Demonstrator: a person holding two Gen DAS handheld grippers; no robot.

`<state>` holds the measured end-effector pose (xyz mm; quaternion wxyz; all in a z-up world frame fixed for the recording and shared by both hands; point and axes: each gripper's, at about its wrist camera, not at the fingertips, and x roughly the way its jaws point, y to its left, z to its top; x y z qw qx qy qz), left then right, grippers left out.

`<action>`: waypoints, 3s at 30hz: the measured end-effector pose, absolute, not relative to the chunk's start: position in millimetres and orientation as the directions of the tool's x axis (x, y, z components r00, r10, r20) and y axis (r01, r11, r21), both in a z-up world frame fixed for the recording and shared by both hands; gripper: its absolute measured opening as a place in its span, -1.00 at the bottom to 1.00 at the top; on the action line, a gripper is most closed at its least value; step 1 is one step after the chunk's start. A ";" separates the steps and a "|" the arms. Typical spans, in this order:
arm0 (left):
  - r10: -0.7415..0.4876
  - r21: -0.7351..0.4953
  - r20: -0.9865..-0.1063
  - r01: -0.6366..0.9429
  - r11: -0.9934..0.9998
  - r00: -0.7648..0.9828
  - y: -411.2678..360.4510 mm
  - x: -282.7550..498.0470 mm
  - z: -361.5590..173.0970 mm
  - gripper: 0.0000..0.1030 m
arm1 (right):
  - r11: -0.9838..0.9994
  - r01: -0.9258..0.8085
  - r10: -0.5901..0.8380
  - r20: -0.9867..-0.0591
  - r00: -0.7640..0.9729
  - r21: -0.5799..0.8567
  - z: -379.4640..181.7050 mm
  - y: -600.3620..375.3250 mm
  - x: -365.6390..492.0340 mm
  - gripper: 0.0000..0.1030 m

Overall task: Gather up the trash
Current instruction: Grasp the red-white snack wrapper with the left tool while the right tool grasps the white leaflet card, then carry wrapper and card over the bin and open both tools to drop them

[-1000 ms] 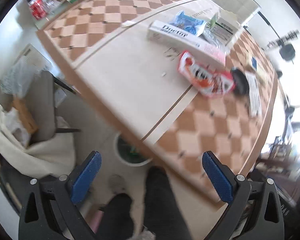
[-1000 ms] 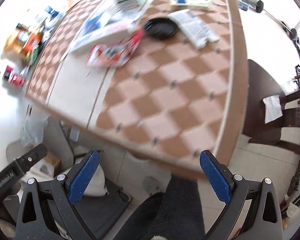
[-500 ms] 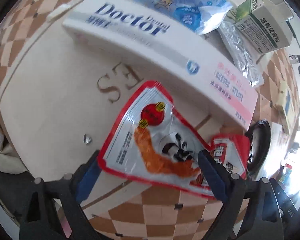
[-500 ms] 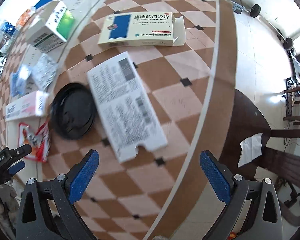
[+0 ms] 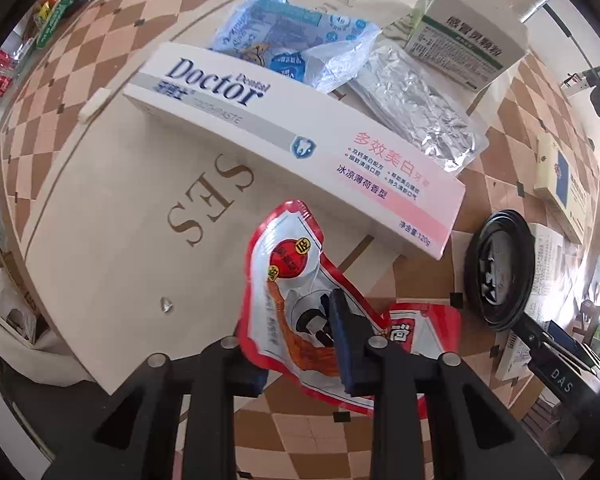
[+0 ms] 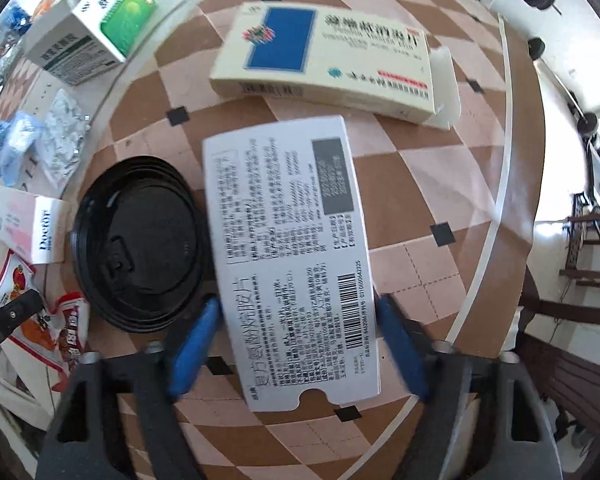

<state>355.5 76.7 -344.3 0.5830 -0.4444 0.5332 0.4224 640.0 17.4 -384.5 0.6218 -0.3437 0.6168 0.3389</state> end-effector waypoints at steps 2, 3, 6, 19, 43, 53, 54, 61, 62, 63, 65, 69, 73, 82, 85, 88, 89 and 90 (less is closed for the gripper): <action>0.035 -0.070 -0.996 -0.963 0.260 0.082 72.5 360.6 -336.1 -0.75 | 0.538 -0.843 0.000 -1.000 -0.004 0.003 -382.8 14.2 639.3 0.47; 0.039 -0.071 -0.996 -0.960 0.271 0.085 70.7 360.7 -331.5 -0.76 | 0.537 -0.843 0.003 -1.000 -0.006 0.006 -381.6 12.7 639.8 0.46; 0.067 -0.066 -0.994 -0.954 0.292 0.089 61.3 353.6 -318.3 -0.81 | 0.563 -0.826 0.014 -0.999 -0.030 0.033 -378.1 4.6 642.8 0.46; 0.188 -0.055 -0.975 -0.944 0.326 0.122 56.8 324.5 -255.9 -1.00 | 0.621 -0.778 0.098 -0.994 -0.041 0.094 -337.4 -38.4 635.1 0.46; 0.220 -0.159 -0.947 -0.936 0.315 0.235 -71.4 79.8 -238.2 -1.00 | 0.593 -0.766 0.252 -0.961 -0.118 0.249 -304.5 -179.1 331.9 0.46; 0.032 -0.166 -0.984 -0.963 0.212 0.176 -69.8 51.1 -403.9 -1.00 | 0.547 -0.809 0.037 -0.971 -0.236 0.218 -449.6 -220.2 225.2 0.46; 0.015 -0.167 -0.985 -0.964 0.209 0.174 -66.8 55.1 -426.8 -1.00 | 0.548 -0.810 0.020 -0.972 -0.235 0.207 -470.6 -221.7 221.6 0.46; -0.087 -0.162 -0.986 -0.960 0.227 0.146 -44.0 94.8 -580.1 -1.00 | 0.582 -0.799 -0.041 -0.976 -0.216 0.153 -615.2 -213.6 222.7 0.46; -0.100 -0.162 -0.985 -0.959 0.231 0.142 -41.9 100.5 -599.1 -1.00 | 0.582 -0.801 -0.046 -0.977 -0.208 0.143 -636.5 -210.2 224.3 0.46; -0.118 -0.167 -0.983 -0.955 0.246 0.141 -40.9 105.7 -616.2 -1.00 | 0.582 -0.801 -0.049 -0.978 -0.205 0.138 -652.0 -205.2 230.8 0.46; -0.150 -0.154 -0.982 -0.948 0.278 0.116 -37.9 116.4 -647.5 -0.99 | 0.585 -0.801 -0.054 -0.978 -0.200 0.131 -686.3 -197.8 239.5 0.46; -0.209 -0.169 -0.972 -0.935 0.312 0.106 -36.7 128.1 -688.0 -0.92 | 0.611 -0.782 -0.068 -0.976 -0.208 0.124 -741.6 -184.0 263.5 0.47; -0.232 -0.178 -0.967 -0.934 0.311 0.107 -36.3 128.8 -704.4 -0.85 | 0.608 -0.782 -0.073 -0.971 -0.227 0.137 -783.8 -176.8 276.9 0.48; -0.145 -0.081 -0.989 -0.932 0.353 0.031 -50.2 109.5 -690.3 0.96 | 0.591 -0.798 -0.067 -0.978 -0.196 0.119 -796.4 -171.4 281.7 0.97; -0.114 -0.038 -0.993 -0.925 0.378 -0.006 -55.7 108.9 -684.8 0.98 | 0.582 -0.809 -0.076 -0.986 -0.151 0.079 -782.9 -169.1 277.0 0.97; -0.079 -0.005 -0.996 -0.916 0.401 -0.029 -63.0 103.9 -672.5 0.98 | 0.572 -0.820 -0.093 -0.990 -0.106 0.034 -772.1 -167.7 272.6 0.97; -0.072 0.002 -0.997 -0.914 0.405 -0.034 -64.8 101.3 -668.8 0.98 | 0.568 -0.823 -0.095 -0.991 -0.090 0.020 -767.7 -168.9 272.5 0.97; -0.066 0.008 -0.997 -0.914 0.406 -0.038 -66.2 99.2 -665.2 0.98 | 0.563 -0.827 -0.100 -0.992 -0.075 0.006 -763.1 -171.5 272.8 0.97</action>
